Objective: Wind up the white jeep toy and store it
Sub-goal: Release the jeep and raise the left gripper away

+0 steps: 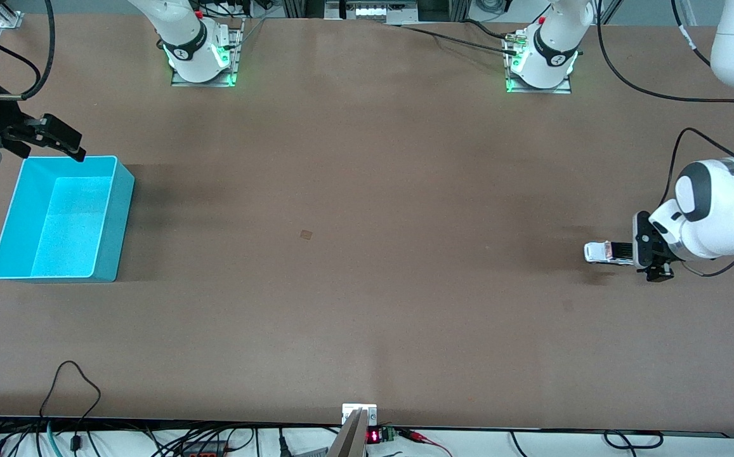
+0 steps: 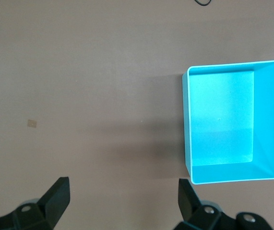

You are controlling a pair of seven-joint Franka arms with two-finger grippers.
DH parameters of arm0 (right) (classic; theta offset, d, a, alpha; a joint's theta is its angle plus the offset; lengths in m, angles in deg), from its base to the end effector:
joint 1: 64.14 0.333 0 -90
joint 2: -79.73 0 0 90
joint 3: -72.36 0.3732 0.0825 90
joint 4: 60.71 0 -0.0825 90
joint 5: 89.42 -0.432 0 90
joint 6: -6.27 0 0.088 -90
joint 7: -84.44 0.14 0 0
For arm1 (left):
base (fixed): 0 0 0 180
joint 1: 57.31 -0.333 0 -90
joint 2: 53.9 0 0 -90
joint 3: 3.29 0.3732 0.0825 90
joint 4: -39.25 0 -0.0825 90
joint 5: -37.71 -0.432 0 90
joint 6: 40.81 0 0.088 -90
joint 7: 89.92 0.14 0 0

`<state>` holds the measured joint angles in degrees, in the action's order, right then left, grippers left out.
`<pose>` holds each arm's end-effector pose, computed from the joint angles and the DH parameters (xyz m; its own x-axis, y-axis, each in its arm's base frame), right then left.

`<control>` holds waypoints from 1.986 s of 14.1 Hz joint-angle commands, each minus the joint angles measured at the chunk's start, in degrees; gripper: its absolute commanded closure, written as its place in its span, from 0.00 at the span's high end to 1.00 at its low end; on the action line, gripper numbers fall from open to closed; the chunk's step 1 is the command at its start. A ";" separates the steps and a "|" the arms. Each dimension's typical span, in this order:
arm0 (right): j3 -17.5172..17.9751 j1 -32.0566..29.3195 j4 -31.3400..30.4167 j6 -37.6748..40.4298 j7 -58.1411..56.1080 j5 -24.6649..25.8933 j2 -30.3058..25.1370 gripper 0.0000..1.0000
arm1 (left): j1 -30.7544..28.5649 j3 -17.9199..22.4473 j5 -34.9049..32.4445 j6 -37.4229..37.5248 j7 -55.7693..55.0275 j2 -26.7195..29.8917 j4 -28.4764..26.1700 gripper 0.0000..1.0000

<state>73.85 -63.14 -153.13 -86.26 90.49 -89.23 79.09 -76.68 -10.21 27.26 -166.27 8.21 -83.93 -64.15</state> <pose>0.6020 0.0258 0.6373 0.9980 -0.0619 0.0134 -0.0620 -0.9981 0.0022 0.6773 0.1663 0.2294 -0.0323 -0.9981 -0.0526 -0.9892 0.0243 0.1448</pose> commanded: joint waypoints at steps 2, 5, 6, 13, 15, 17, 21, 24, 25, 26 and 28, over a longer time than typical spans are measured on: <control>0.26 -0.30 -0.39 0.33 -0.78 0.17 -0.76 1.00 | -0.32 -2.22 -0.36 10.47 -9.25 3.49 2.84 1.00; 0.26 -0.30 -0.39 0.33 -0.78 0.17 -0.76 1.00 | -0.32 -5.73 -0.36 21.09 -19.00 4.46 7.84 1.00; 0.18 -0.30 -0.39 0.42 -0.78 0.17 -0.76 1.00 | -0.32 -6.61 -0.36 24.00 -21.73 4.46 9.78 1.00; 0.26 -0.30 -0.39 0.42 -0.78 0.17 -0.76 1.00 | -0.32 -15.91 -0.71 40.52 -51.59 6.48 21.99 1.00; 0.26 -0.30 -0.39 0.42 -0.78 0.17 -0.76 1.00 | -0.06 -18.13 -0.45 45.02 -59.08 7.09 24.90 1.00; 0.17 -0.30 -0.39 0.42 -0.69 0.17 -0.76 1.00 | 2.92 -17.70 -0.36 45.57 -65.32 10.42 23.95 1.00; 0.17 -0.30 -0.39 0.42 -0.78 0.17 -0.76 1.00 | 12.49 -6.39 4.63 44.51 -74.20 18.51 20.44 1.00; 0.17 -0.30 -0.48 0.42 -0.78 0.17 -0.76 1.00 | 19.18 1.45 6.32 41.72 -86.31 24.82 15.80 1.00; 0.17 -0.30 -0.74 0.33 -0.78 0.17 -0.76 1.00 | 19.89 2.43 6.41 40.13 -90.27 26.94 13.51 1.00; 0.17 -0.30 -0.74 0.33 -0.78 0.17 -0.76 1.00 | 20.59 3.31 6.32 37.68 -93.53 28.44 12.01 1.00; 0.17 -0.30 -0.74 0.33 -0.78 0.17 -0.76 1.00 | 21.65 5.94 6.41 33.81 -94.62 29.42 10.16 1.00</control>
<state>73.85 -63.14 -153.30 -86.26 90.48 -89.24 79.09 -57.08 -7.67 32.83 -128.04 -83.93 -57.85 -48.85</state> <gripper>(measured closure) 0.000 0.000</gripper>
